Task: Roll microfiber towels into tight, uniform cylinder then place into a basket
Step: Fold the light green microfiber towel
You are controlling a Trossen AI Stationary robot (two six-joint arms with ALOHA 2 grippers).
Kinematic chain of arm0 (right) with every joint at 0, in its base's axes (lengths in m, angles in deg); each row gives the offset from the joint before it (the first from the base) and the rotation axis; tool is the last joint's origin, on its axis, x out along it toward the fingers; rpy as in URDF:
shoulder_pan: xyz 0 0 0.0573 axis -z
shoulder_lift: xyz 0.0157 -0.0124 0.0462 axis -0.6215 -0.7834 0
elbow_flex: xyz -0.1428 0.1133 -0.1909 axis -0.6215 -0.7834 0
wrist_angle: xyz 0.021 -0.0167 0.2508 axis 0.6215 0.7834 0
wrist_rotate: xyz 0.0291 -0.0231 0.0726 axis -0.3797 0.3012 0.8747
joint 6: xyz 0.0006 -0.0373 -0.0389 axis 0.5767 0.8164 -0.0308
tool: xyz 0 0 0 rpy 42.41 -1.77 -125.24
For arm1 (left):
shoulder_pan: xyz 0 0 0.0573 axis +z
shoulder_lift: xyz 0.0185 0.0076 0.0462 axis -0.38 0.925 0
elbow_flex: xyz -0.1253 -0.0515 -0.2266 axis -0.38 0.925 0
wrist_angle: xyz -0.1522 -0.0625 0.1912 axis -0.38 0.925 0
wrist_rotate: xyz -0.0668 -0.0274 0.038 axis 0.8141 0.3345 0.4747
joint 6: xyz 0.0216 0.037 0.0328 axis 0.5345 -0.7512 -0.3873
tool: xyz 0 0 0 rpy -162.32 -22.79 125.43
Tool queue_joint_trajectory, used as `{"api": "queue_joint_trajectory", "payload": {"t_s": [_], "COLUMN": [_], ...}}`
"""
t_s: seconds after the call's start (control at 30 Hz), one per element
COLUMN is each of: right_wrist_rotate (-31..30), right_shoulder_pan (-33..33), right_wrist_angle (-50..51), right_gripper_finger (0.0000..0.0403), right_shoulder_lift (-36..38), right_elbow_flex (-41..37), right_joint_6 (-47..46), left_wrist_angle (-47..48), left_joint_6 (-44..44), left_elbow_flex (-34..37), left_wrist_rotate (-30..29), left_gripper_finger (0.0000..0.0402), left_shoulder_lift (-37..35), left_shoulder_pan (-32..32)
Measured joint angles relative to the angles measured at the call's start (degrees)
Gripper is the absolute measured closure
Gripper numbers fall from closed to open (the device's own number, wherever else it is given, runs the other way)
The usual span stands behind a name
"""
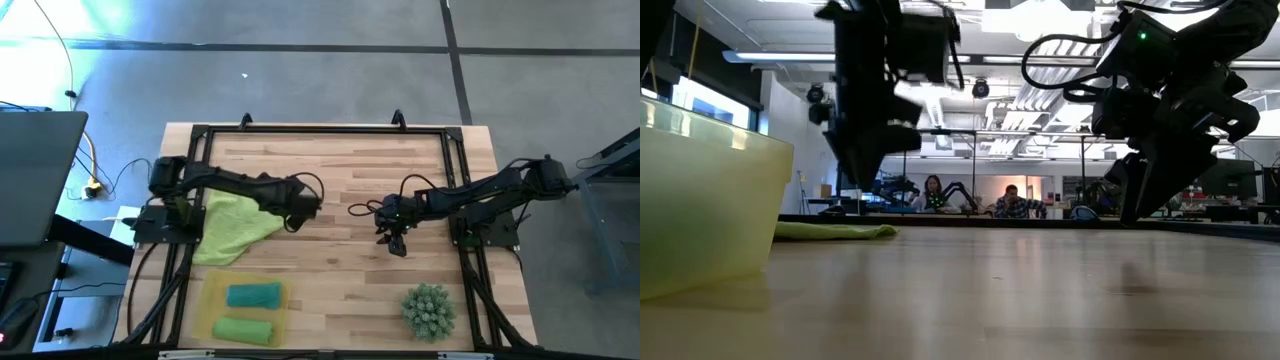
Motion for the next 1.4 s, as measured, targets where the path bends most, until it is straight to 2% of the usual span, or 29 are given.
{"api": "queue_joint_trajectory", "payload": {"t_s": [0.23, 0.43, 0.67, 0.83, 1.07, 1.2, 1.4], "right_wrist_rotate": [0.0, 0.0, 0.0, 0.0, -0.02, -0.02, -0.02], "right_shoulder_pan": [0.0, 0.0, 0.0, 0.0, 0.0, 0.0, 0.0], "right_wrist_angle": [0.01, -0.01, 0.01, 0.01, -0.01, 0.02, -0.14], "right_gripper_finger": [0.0252, 0.0252, 0.0252, 0.0252, 0.0252, 0.0252, 0.0252], "right_shoulder_lift": [0.0, 0.0, 0.0, 0.0, 0.0, 0.0, 0.0], "right_elbow_flex": [0.0, 0.0, 0.0, 0.0, 0.0, 0.0, 0.0], "right_joint_6": [0.0, 0.01, 0.0, 0.0, 0.0, 0.02, 0.0], "left_wrist_angle": [-0.04, -0.06, -1.7, -6.8, -26.72, -39.02, -54.49], "left_joint_6": [1.59, 0.68, 0.68, 2.53, 1.93, -0.8, -14.12], "left_elbow_flex": [0.0, -0.26, -0.85, -3.4, -3.61, -3.37, -3.39], "left_wrist_rotate": [4.11, 4.19, 3.9, 2.29, 3.1, 5.91, 10.31], "left_gripper_finger": [0.0258, 0.0258, 0.0258, 0.0262, 0.0277, 0.0283, 0.0284], "left_shoulder_lift": [7.74, 13.11, 13.56, 13.82, 14.04, 14.44, 14.41], "left_shoulder_pan": [2.92, 3.1, 0.98, -1.34, -3.76, -5.33, -7.77]}}
